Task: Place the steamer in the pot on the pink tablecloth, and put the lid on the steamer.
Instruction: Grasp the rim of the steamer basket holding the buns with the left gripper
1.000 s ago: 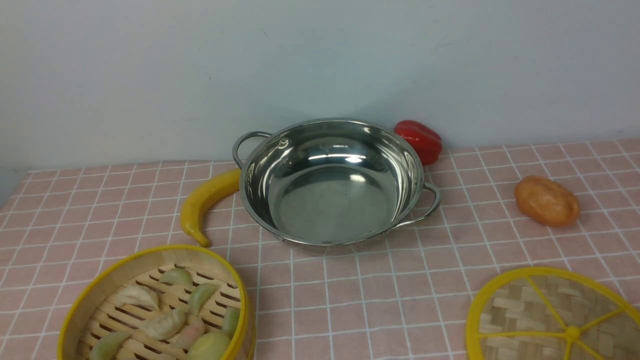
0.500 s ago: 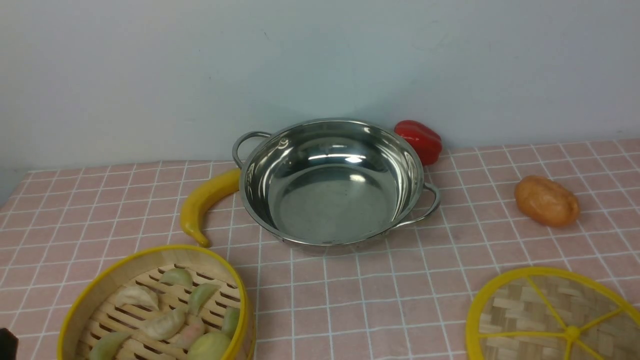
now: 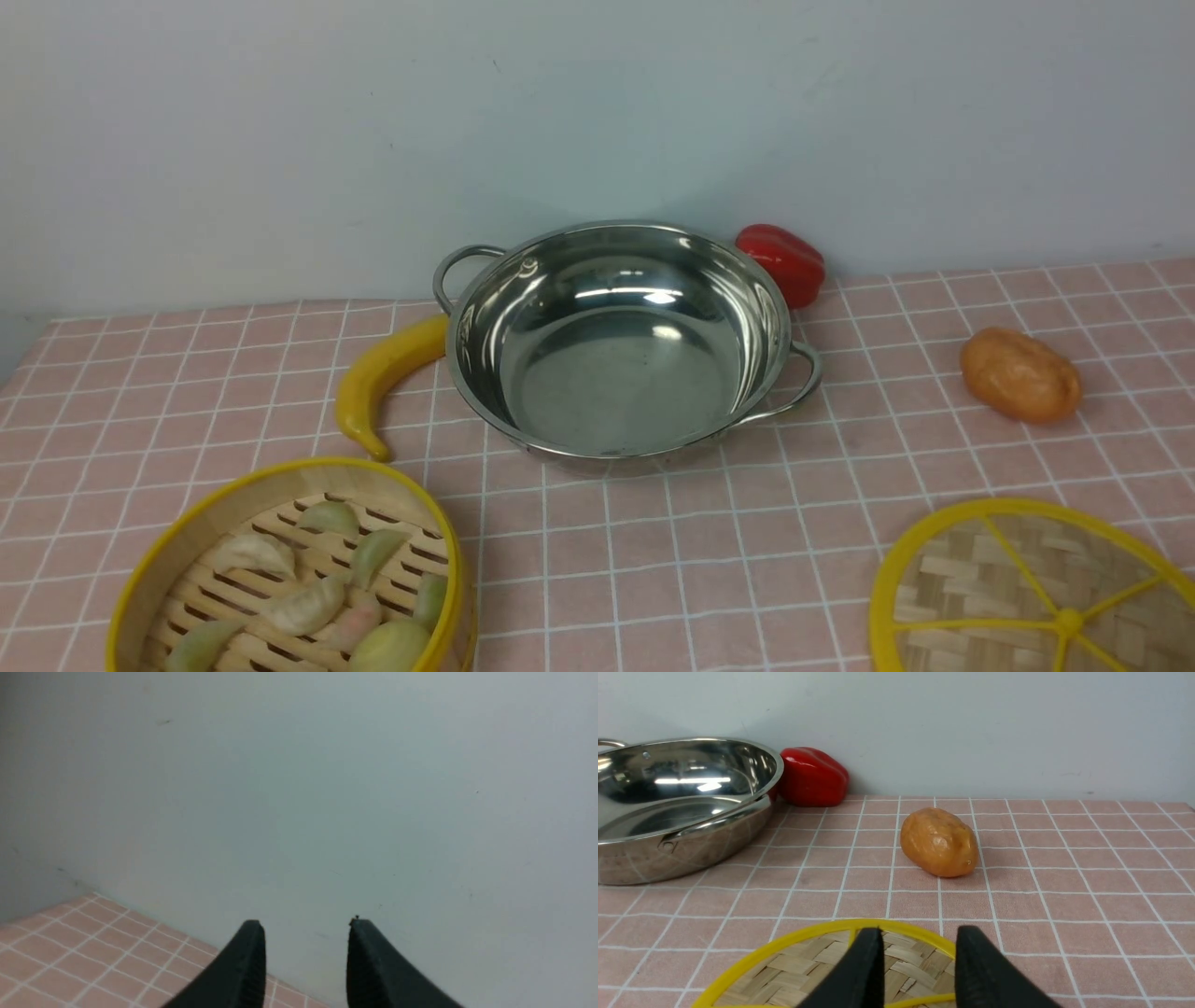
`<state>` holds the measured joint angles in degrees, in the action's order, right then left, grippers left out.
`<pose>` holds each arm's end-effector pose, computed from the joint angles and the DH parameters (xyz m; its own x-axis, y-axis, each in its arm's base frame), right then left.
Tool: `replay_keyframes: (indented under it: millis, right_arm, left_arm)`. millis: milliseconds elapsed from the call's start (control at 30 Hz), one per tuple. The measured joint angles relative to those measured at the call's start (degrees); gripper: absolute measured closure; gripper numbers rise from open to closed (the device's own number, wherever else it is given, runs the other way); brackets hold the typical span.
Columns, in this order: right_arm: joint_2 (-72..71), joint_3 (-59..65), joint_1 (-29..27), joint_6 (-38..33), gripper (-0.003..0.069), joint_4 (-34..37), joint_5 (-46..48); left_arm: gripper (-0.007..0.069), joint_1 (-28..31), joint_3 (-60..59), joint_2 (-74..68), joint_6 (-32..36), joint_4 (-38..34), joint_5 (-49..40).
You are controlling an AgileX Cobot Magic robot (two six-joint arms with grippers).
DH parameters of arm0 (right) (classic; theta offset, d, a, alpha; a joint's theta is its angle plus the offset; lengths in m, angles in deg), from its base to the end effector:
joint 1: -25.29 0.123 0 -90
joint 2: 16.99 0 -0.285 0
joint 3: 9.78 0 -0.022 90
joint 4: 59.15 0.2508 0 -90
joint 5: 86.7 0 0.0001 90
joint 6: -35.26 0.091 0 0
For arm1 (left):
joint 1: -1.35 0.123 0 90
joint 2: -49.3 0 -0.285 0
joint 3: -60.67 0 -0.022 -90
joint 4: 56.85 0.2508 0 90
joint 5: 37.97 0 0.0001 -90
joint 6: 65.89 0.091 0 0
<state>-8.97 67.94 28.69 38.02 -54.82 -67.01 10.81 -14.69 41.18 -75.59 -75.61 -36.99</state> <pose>0.0537 0.0055 0.1791 -0.2728 0.1030 -0.9565 -0.0517 0.9912 0.1215 0.0540 0.0095 0.2253 0.1933 -0.4509 -0.8714 -0.0883 0.8766 -0.4731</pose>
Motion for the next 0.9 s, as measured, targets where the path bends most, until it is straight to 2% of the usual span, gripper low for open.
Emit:
replay_keyframes:
  millis: [67, 133, 200, 233, 300, 367, 467, 500, 567, 667, 700, 733, 800, 900]
  right_arm:
    - [0.0, 0.0, 0.0, 0.0, 0.0416, 0.0, 0.0]
    - [0.0, 0.0, 0.0, 0.0, 0.0416, 0.0, 0.0]
    - [0.0, 0.0, 0.0, 0.0, 0.0416, 0.0, 0.0]
    - [0.0, 0.0, 0.0, 0.0, 0.0416, 0.0, 0.0]
    - [0.0, 0.0, 0.0, 0.0, 0.0416, 0.0, 0.0]
    - [0.0, 0.0, 0.0, 0.0, 0.0416, 0.0, 0.0]
    - [0.0, 0.0, 0.0, 0.0, 0.0416, 0.0, 0.0]
    - [0.0, 0.0, 0.0, 0.0, 0.0416, 0.0, 0.0]
    - [0.0, 0.0, 0.0, 0.0, 0.0416, 0.0, 0.0]
    - [0.0, 0.0, 0.0, 0.0, 0.0416, 0.0, 0.0]
    - [0.0, 0.0, 0.0, 0.0, 0.0416, 0.0, 0.0]
    - [0.0, 0.0, 0.0, 0.0, 0.0416, 0.0, 0.0]
    - [0.0, 0.0, 0.0, 0.0, 0.0416, 0.0, 0.0]
    - [0.0, 0.0, 0.0, 0.0, 0.0416, 0.0, 0.0]
  left_arm:
    - [0.0382, 0.0, 3.1, -0.9, -0.5, 0.0, -4.3]
    - [0.0382, 0.0, 8.1, -3.2, 0.6, 0.0, -12.7]
    - [0.0382, 0.0, 14.0, -6.8, 4.3, -0.2, -22.0]
    - [0.0382, 0.0, 14.6, -7.2, 4.7, -0.2, -22.9]
    - [0.0382, 0.0, 20.3, -12.8, 11.0, -0.3, -31.9]
    - [0.0382, 0.0, 25.7, -19.0, 20.2, -0.9, -42.3]
    - [0.0382, 0.0, 29.3, -23.5, 29.0, -2.0, -49.8]
    - [0.0383, 0.0, 30.9, -26.8, 37.0, -3.5, -54.7]
    - [0.0385, 0.0, 32.0, -31.2, 45.1, -8.1, -57.3]
    - [0.0385, 0.0, 32.4, -38.2, 54.5, -19.3, -58.6]
    - [0.0385, 0.0, 32.4, -39.2, 55.0, -20.7, -58.6]
    - [0.0385, 0.0, 32.7, -43.2, 58.5, -25.1, -59.4]
    - [0.0385, 0.0, 33.9, -49.9, 62.3, -29.1, -60.8]
    - [0.0385, 0.0, 37.0, -59.4, 63.9, -30.3, -61.6]
